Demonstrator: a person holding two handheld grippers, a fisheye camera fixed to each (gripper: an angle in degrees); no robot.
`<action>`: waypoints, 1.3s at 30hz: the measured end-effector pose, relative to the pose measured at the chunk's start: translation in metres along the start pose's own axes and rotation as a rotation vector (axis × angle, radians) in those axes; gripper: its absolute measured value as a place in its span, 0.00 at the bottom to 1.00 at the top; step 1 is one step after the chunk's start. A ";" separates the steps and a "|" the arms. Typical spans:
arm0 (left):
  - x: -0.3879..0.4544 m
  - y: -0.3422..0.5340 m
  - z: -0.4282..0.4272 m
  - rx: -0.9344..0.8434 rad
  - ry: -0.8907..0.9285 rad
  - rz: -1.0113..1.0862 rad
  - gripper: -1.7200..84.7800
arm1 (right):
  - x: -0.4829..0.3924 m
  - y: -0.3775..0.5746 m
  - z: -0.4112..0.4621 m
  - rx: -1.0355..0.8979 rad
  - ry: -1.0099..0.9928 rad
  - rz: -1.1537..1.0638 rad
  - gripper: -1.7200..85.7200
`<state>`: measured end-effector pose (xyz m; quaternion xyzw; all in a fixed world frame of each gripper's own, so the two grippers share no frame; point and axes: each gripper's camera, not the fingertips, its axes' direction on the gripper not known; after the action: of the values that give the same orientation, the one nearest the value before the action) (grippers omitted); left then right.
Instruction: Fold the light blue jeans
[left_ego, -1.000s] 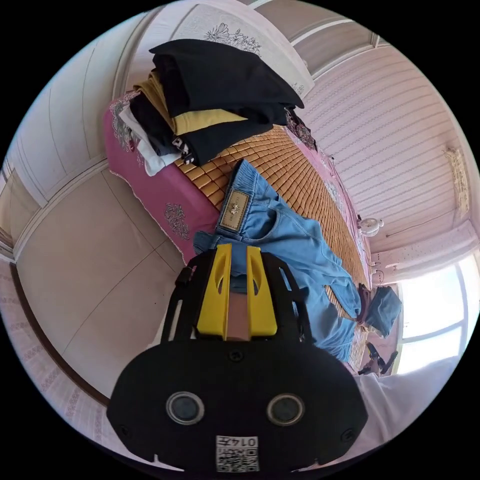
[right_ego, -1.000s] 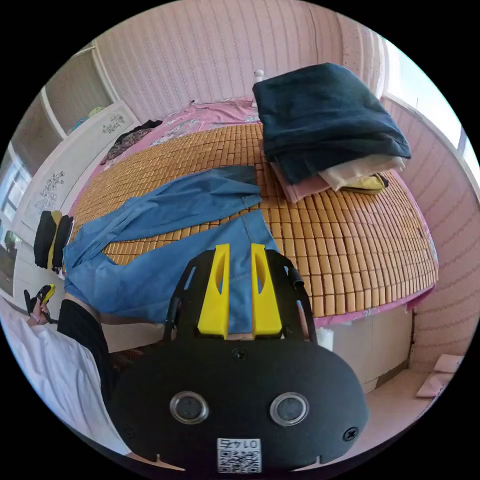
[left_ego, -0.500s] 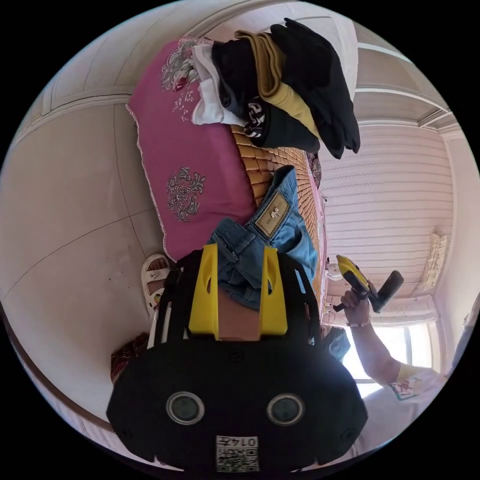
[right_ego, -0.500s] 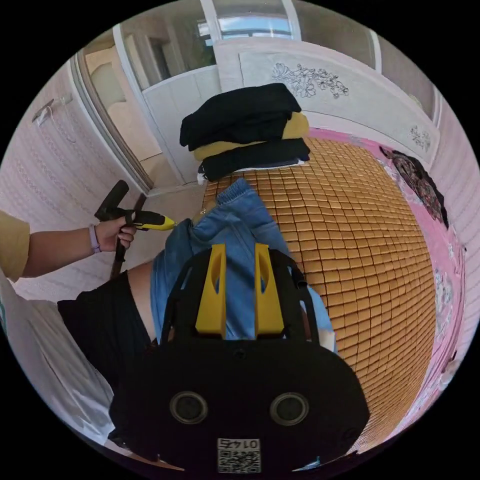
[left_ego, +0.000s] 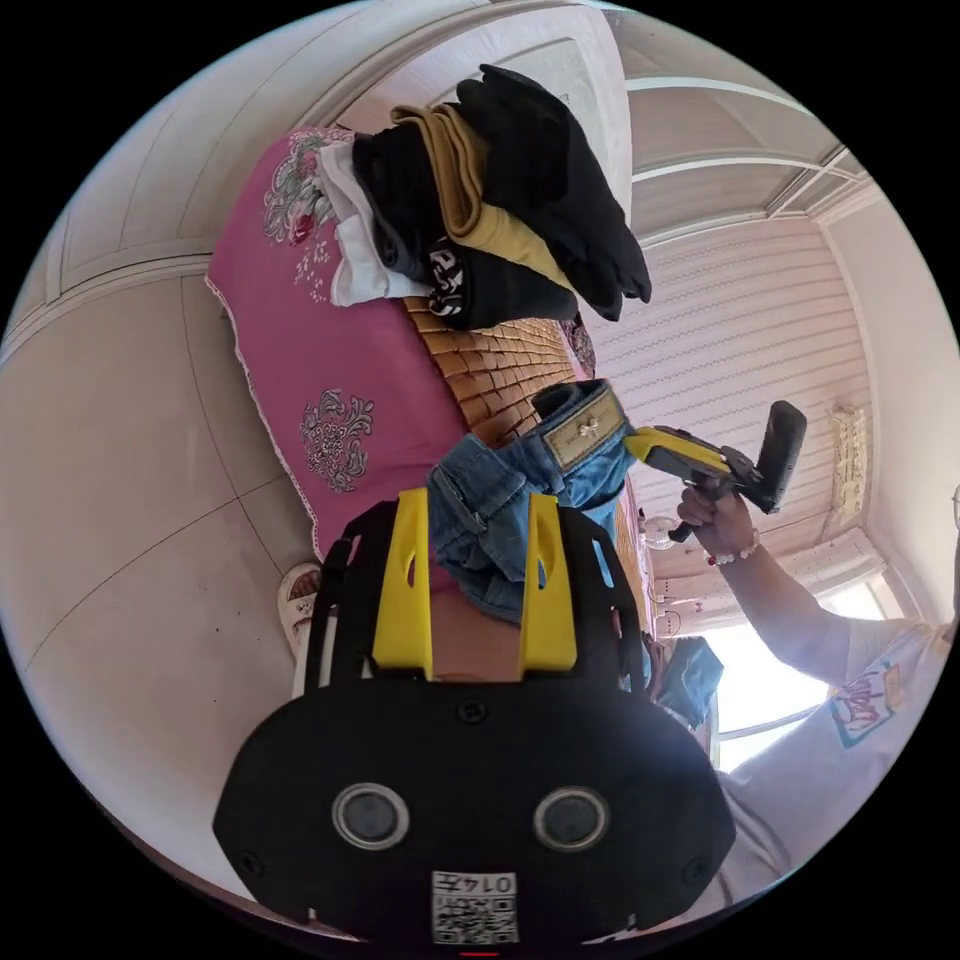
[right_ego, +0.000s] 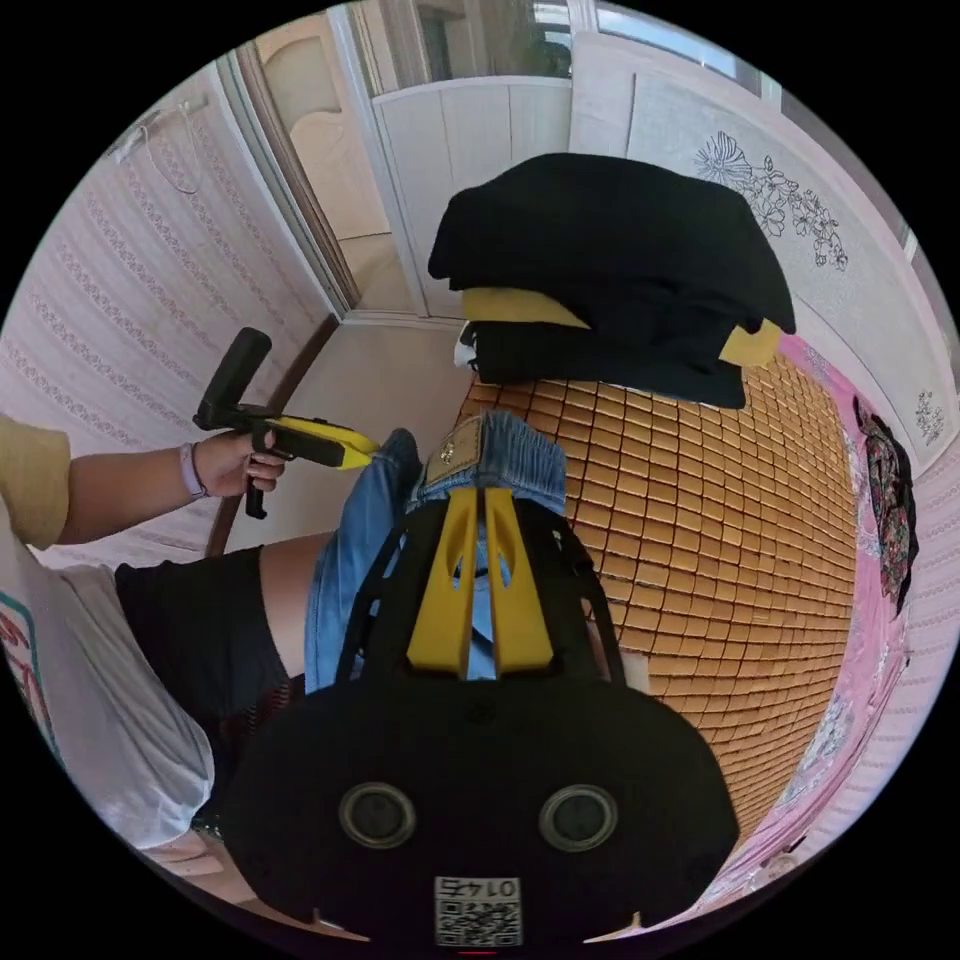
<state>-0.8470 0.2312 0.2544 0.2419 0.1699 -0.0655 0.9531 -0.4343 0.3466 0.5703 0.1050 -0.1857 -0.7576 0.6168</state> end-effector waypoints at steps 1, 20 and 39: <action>0.004 0.001 0.000 0.004 0.004 0.016 0.18 | -0.005 0.010 -0.023 0.039 0.006 -0.013 0.02; 0.198 0.062 0.048 -0.127 0.409 0.489 0.20 | -0.079 0.123 -0.258 0.180 0.345 0.165 0.02; 0.354 0.217 0.217 -0.729 0.256 0.770 0.22 | -0.076 0.443 -0.174 0.236 0.124 1.475 0.03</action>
<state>-0.4085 0.3010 0.4032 -0.0536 0.1952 0.3812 0.9020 0.0465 0.3192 0.5894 0.0612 -0.2528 -0.1150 0.9587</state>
